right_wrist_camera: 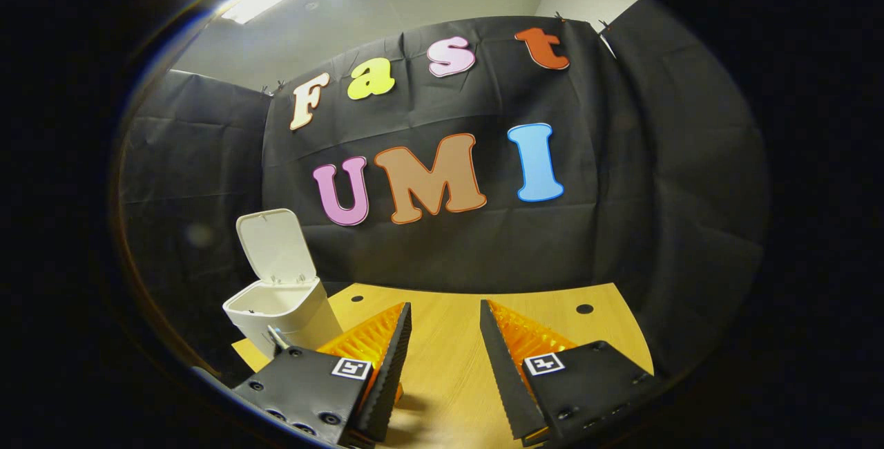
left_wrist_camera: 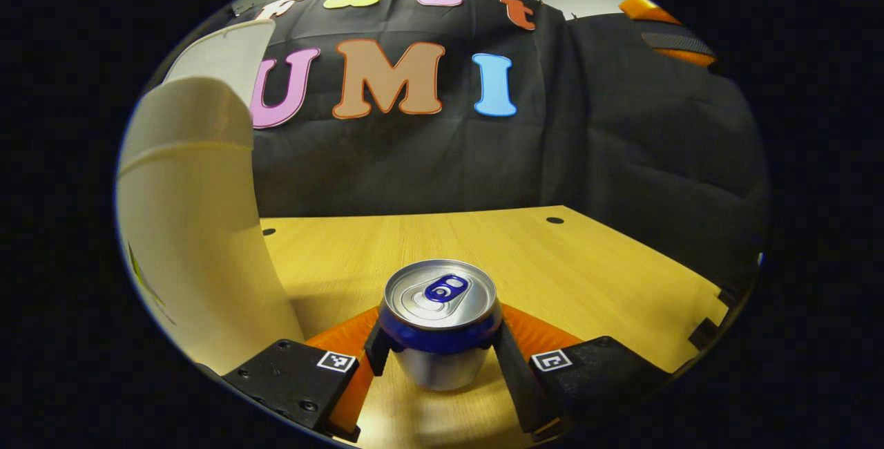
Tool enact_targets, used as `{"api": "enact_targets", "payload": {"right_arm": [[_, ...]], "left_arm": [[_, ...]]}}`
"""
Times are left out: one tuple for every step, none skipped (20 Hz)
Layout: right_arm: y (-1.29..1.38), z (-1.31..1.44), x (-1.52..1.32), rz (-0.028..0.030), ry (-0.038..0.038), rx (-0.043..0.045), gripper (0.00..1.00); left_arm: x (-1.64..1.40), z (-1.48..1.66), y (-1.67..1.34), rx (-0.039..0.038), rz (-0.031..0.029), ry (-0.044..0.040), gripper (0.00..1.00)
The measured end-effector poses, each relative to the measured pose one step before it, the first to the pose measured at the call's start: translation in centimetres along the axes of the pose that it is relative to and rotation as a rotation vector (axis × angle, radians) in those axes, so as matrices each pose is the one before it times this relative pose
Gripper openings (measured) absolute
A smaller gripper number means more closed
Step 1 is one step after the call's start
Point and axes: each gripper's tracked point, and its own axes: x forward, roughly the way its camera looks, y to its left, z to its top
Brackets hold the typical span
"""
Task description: Press the lid of the desktop garbage bin to open it, pick up the crumpled paper on the desktop and throw it into the bin, then pick up the pop can on the desktop and drop it into the bin, and finally close the garbage bin lid.
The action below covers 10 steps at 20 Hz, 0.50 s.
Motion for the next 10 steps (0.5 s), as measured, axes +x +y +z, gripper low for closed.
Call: {"api": "enact_targets", "payload": {"right_arm": [[0.17, -0.236, 0.02, 0.00566, 0.00122, 0.00448, 0.65], [0.088, -0.181, -0.079, 0.0072, -0.0023, 0.00386, 0.65], [0.159, -0.074, 0.029, 0.00702, -0.00132, 0.00456, 0.65], [0.142, -0.214, 0.024, 0.00518, 0.00076, 0.00505, 0.65], [0.095, -0.271, 0.098, 0.00359, 0.00146, 0.00401, 0.65], [0.024, -0.295, -0.215, 0.00348, 0.00052, 0.00108, 0.65], [0.215, -0.308, -0.093, 0.00605, 0.00071, -0.00106, 0.65], [0.303, -0.324, -0.09, 0.00474, 0.00009, -0.00287, 0.65], [0.208, -0.278, -0.111, 0.0053, 0.00066, -0.00562, 0.65], [0.201, -0.493, -0.278, 0.00758, 0.00237, -0.01012, 0.65]], "left_arm": [[-0.569, 1.757, -0.053, -0.00079, -0.01601, -0.02087, 0.77], [-0.479, 2.048, -0.085, 0.00064, -0.01388, -0.02223, 0.77], [-0.543, 2.044, -0.021, -0.00136, -0.00881, -0.02977, 0.77], [-0.501, 2.36, 0.094, -0.00573, -0.00617, -0.03354, 0.77], [-0.452, 2.256, 0.109, -0.00729, -0.00212, -0.03512, 0.76], [-0.394, 2.338, 0.293, -0.00516, 0.00427, -0.0346, 0.77], [-0.292, 2.075, 0.426, 0.00025, 0.00972, -0.02746, 0.76], [-0.292, 1.848, 0.761, 0.00622, 0.01428, -0.02321, 0.76], [-0.153, 1.312, 0.753, 0.0088, 0.01135, -0.00944, 0.76], [-0.223, 1.118, 0.929, 0.00933, 0.01344, -0.00679, 0.76]]}}
